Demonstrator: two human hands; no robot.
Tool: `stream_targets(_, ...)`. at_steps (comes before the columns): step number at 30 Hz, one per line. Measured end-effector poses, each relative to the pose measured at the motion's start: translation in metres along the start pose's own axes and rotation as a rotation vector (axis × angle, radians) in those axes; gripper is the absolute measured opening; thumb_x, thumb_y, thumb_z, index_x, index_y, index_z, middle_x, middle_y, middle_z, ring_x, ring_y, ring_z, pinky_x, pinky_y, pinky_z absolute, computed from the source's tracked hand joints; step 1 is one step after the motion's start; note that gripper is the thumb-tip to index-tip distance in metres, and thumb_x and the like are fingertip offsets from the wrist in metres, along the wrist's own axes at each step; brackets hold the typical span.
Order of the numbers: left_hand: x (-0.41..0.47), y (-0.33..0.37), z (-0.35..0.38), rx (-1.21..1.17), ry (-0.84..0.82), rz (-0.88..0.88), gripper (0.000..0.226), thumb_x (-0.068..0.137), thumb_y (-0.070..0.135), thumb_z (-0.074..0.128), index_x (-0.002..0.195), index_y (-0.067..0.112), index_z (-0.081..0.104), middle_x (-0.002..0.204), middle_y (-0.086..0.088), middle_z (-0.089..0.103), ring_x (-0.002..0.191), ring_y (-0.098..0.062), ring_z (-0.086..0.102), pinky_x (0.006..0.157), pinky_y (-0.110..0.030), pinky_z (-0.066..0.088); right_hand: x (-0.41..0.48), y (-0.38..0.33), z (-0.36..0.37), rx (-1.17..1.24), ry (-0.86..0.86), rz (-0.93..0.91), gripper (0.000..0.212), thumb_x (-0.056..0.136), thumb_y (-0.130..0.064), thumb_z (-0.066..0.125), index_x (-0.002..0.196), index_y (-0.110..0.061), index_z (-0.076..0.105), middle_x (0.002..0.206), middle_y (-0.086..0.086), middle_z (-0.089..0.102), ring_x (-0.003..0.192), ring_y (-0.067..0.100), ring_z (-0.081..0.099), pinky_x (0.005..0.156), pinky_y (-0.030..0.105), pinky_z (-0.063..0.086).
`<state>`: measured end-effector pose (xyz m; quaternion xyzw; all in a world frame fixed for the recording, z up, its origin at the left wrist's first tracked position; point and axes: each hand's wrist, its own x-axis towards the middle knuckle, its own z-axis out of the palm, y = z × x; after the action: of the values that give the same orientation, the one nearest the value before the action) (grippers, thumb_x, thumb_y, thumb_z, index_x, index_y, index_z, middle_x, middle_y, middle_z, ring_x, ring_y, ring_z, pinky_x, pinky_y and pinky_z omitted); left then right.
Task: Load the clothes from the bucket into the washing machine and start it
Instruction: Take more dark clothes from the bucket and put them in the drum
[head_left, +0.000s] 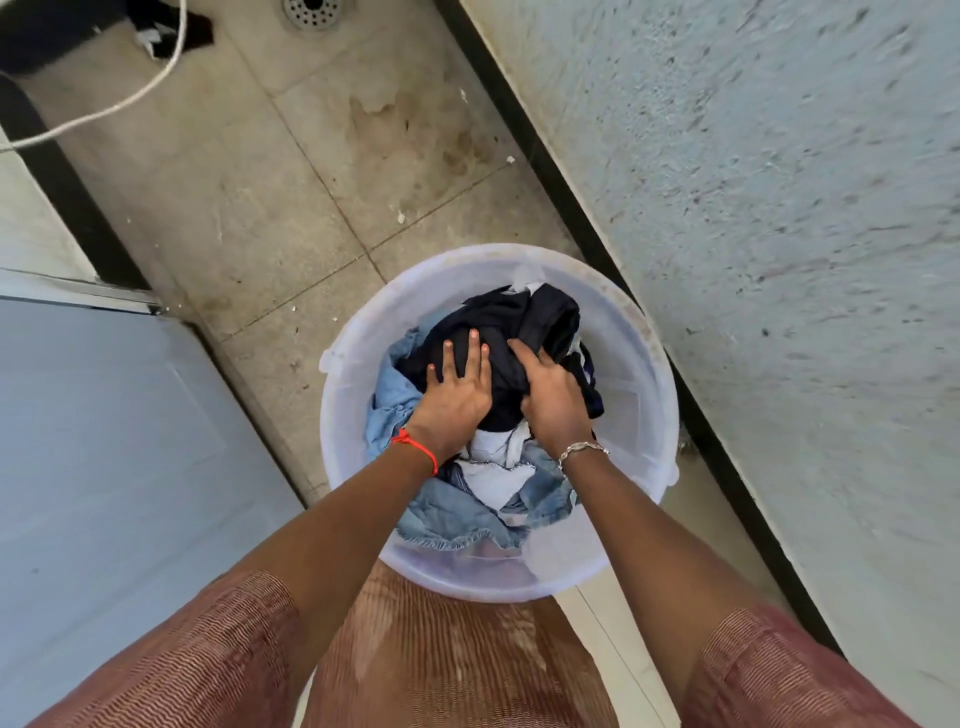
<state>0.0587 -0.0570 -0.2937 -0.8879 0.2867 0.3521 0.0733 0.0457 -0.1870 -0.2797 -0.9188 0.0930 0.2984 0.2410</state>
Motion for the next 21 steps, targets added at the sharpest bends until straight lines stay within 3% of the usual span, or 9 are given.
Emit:
stream_targets(5, -0.025, 0.005, -0.025, 0.0, 0.0, 0.031, 0.06, 0.094, -0.009, 0.028, 0.144, -0.008, -0.005, 0.154, -0.027, -0.008, 0.138, -0.051, 0.01, 0.105, -0.055, 0.033, -0.028, -0.017, -0.03, 0.124, -0.006, 0.03, 0.074, 0.074, 0.02, 0.047, 0.139, -0.016, 0.041, 0.124, 0.02, 0.058, 0.108, 0.035, 0.057, 0.093, 0.041, 0.047)
stream_targets(11, -0.09, 0.015, -0.079, 0.024, 0.06, 0.082, 0.057, 0.096, -0.004, 0.025, 0.144, -0.008, -0.007, 0.155, -0.025, -0.004, 0.14, -0.045, 0.014, 0.107, -0.051, 0.034, -0.097, -0.047, -0.088, 0.192, 0.008, 0.035, 0.076, 0.072, 0.021, 0.043, 0.14, -0.013, 0.04, 0.126, 0.02, 0.058, 0.114, 0.036, 0.054, 0.094, 0.045, 0.046)
stream_targets(21, -0.197, 0.041, -0.202, 0.086, 0.236, 0.113, 0.059, 0.097, -0.001, 0.029, 0.145, -0.005, -0.005, 0.156, -0.021, -0.001, 0.141, -0.043, 0.014, 0.111, -0.05, 0.029, -0.209, -0.099, -0.21, 0.238, 0.18, 0.03, 0.071, 0.067, 0.019, 0.042, 0.132, -0.011, 0.05, 0.108, 0.022, 0.065, 0.097, 0.037, 0.059, 0.08, 0.039, 0.048)
